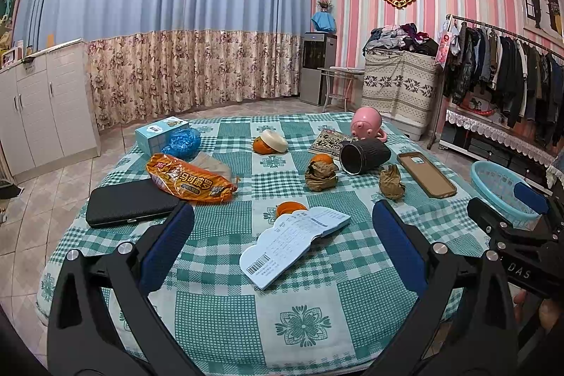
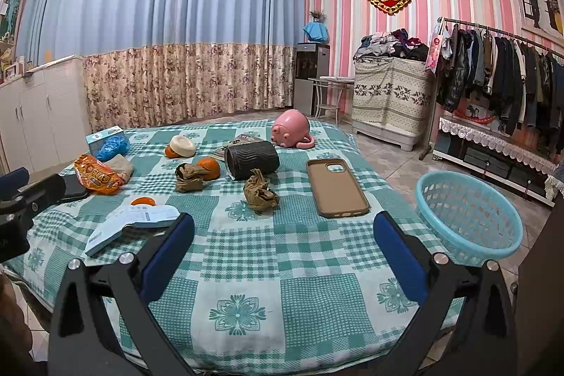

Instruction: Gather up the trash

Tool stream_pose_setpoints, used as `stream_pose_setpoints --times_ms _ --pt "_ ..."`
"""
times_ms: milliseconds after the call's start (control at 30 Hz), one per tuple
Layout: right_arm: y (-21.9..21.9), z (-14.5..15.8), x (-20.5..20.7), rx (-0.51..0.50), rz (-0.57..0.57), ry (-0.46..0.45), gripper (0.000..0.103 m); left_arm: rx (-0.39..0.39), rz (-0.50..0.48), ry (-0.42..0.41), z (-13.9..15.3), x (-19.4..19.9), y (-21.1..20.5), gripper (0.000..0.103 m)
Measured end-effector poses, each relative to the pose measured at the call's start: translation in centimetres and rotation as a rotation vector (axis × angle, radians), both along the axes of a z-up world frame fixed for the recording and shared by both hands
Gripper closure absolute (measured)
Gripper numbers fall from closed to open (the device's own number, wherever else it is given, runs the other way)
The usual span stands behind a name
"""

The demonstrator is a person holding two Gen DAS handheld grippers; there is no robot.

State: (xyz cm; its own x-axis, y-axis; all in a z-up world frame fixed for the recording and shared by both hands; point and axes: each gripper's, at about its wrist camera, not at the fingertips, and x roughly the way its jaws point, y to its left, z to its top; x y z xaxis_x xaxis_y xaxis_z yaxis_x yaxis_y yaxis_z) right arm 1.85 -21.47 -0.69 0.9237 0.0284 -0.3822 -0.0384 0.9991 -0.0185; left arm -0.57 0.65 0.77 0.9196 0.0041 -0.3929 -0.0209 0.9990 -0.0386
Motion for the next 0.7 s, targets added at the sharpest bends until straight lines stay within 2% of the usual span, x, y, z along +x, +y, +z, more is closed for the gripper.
stream_pose_setpoints --times_ms 700 --pt "-0.9 0.54 0.06 0.007 -0.004 -0.007 0.004 0.006 -0.001 -0.001 -0.22 0.12 0.01 0.005"
